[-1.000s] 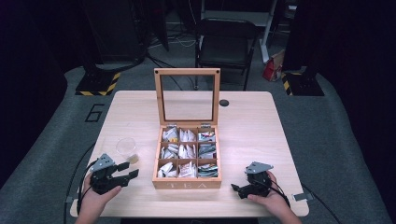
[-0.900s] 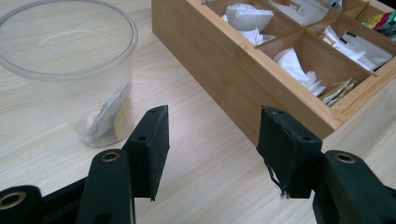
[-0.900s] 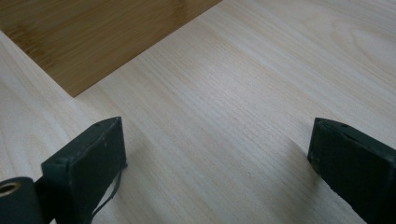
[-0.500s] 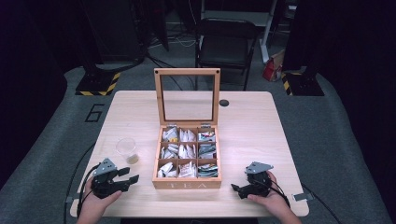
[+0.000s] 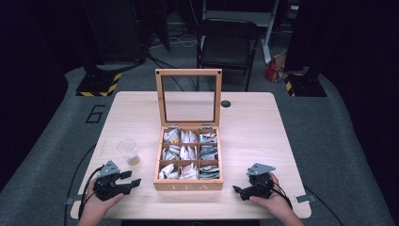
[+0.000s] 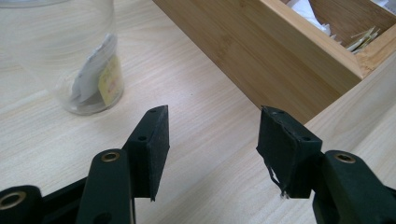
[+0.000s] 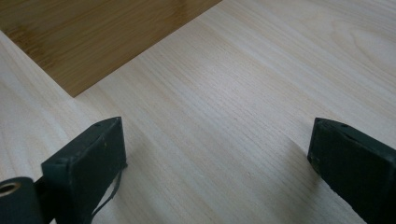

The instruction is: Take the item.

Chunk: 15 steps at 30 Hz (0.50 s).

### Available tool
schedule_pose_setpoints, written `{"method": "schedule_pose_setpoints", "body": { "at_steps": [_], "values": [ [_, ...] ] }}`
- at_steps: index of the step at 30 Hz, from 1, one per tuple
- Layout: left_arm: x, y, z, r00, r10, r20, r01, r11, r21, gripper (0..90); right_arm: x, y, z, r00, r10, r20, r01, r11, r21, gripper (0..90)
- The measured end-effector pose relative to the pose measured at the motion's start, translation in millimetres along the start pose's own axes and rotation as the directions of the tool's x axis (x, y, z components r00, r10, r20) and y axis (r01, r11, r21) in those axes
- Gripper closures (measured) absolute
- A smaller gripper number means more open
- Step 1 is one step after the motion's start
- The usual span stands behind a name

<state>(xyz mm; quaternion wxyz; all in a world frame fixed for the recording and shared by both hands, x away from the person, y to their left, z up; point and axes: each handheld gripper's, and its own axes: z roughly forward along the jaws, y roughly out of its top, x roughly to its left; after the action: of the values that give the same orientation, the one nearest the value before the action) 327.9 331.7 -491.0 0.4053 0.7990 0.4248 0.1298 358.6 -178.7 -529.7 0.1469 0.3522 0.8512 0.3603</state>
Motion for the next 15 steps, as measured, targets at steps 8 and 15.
{"method": "schedule_pose_setpoints", "body": {
  "at_steps": [8,15],
  "values": [
    [-2.2,-0.7,3.7,0.9999,0.004,0.013,-0.004,0.9998,0.02,43.5,0.0,0.0,0.0,1.0,0.001,0.0,-0.001,1.0,0.0,3.5],
    [-0.5,-0.6,3.8,0.9997,0.023,0.008,-0.024,0.9991,0.034,43.5,0.0,0.0,0.0,1.0,0.0,0.0,0.0,1.0,0.0,3.5]
  ]
}}
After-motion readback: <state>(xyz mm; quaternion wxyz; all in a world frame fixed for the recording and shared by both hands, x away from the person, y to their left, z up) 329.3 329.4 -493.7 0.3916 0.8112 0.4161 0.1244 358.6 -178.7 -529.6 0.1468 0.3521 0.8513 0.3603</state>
